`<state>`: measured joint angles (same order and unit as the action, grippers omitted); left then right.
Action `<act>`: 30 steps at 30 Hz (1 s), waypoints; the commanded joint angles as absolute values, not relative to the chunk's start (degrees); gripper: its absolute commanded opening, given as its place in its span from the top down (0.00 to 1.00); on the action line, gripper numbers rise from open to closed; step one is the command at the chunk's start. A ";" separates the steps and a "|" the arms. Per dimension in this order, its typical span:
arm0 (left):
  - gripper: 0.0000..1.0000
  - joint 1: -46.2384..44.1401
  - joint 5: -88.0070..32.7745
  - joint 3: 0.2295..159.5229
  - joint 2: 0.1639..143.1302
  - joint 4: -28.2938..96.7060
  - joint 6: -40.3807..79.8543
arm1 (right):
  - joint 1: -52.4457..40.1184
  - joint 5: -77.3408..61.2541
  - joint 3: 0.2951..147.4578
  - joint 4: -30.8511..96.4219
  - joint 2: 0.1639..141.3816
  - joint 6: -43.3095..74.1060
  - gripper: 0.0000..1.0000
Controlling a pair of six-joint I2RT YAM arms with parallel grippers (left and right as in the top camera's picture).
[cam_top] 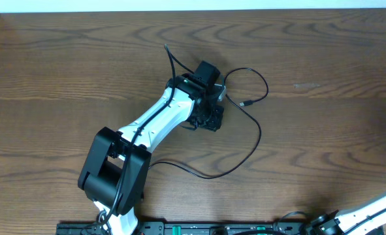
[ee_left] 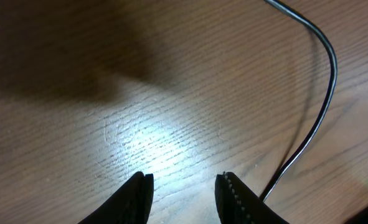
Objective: Untangle cables
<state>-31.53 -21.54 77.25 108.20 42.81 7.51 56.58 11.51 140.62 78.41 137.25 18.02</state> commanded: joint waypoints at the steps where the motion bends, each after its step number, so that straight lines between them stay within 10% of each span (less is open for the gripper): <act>1: 0.63 -31.42 -21.82 76.82 106.59 42.33 7.40 | 57.01 12.34 140.88 78.54 137.01 19.27 0.98; 8: 0.63 -31.42 -21.82 76.82 106.59 42.15 7.40 | 56.51 9.96 140.90 78.54 136.81 19.27 0.43; 30: 0.62 -31.48 -21.85 76.82 106.56 41.36 6.07 | 51.83 11.79 140.88 85.65 131.07 23.16 0.39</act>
